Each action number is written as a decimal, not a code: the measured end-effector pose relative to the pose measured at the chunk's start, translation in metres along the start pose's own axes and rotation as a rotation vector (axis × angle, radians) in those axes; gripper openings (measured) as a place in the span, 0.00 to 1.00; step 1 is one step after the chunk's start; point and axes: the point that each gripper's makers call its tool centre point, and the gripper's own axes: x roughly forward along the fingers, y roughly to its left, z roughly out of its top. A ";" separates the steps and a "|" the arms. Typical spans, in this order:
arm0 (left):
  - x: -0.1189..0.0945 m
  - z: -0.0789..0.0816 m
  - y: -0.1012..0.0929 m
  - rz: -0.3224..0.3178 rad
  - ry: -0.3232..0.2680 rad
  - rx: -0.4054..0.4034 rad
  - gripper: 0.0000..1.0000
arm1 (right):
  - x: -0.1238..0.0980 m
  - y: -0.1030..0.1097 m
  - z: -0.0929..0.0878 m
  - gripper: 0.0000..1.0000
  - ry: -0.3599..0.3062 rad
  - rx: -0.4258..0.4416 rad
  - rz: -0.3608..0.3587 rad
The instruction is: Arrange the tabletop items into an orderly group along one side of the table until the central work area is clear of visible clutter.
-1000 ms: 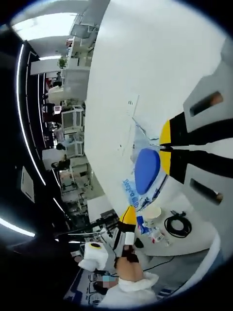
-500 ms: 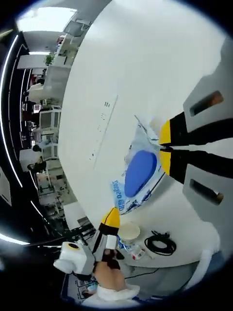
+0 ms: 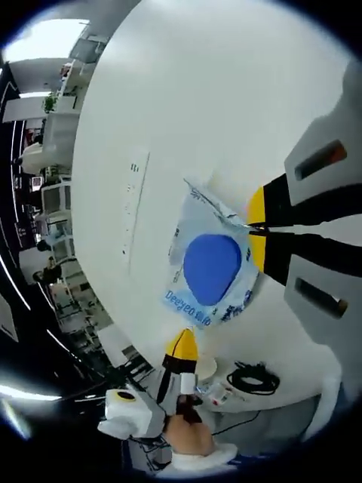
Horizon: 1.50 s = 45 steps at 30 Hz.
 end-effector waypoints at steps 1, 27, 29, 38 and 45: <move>0.002 -0.002 -0.001 0.003 0.009 0.010 0.00 | 0.001 0.002 -0.002 0.00 0.002 0.006 0.008; 0.023 -0.035 0.002 0.023 0.068 -0.032 0.00 | 0.014 -0.010 -0.034 0.00 0.037 0.207 0.018; 0.022 -0.035 0.001 0.025 0.063 -0.037 0.00 | 0.015 -0.010 -0.034 0.00 0.033 0.230 0.021; 0.014 -0.021 0.005 0.069 0.008 -0.003 0.00 | 0.006 -0.007 -0.025 0.10 0.025 0.169 0.030; -0.017 0.012 0.003 0.085 -0.131 0.027 0.20 | -0.017 0.001 -0.007 0.36 -0.085 0.113 0.074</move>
